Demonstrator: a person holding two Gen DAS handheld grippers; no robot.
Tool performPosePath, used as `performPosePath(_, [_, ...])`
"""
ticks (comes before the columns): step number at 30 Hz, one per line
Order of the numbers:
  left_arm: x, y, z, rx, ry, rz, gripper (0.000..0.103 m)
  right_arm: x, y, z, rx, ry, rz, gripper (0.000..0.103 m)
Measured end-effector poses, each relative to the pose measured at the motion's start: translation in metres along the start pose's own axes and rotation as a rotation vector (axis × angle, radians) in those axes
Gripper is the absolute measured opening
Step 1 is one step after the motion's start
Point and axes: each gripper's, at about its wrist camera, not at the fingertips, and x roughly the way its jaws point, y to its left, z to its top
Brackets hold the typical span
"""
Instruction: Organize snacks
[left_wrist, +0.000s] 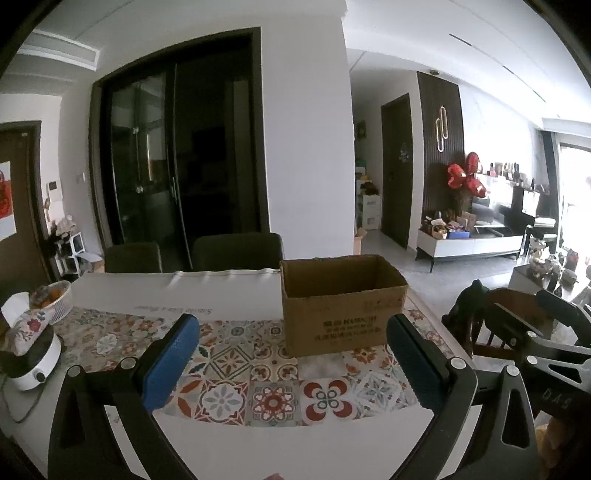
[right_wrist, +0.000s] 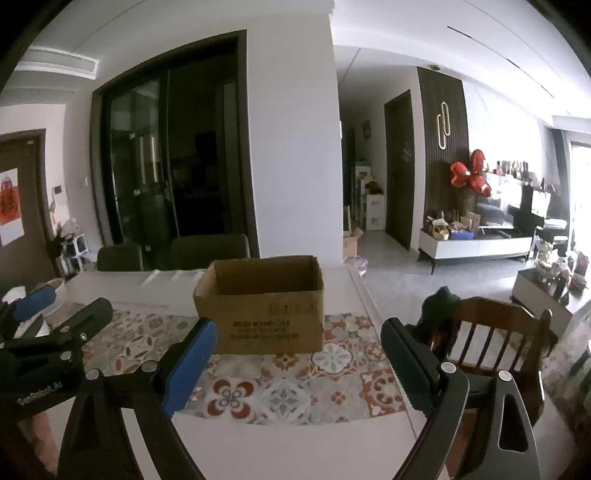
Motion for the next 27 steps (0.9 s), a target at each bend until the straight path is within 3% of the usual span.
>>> performPosePath(27, [-0.031,-0.009,-0.037,0.006,0.012,-0.031,0.103,-0.037,-0.010,-0.040,0.024,0.020,-0.010,0.091])
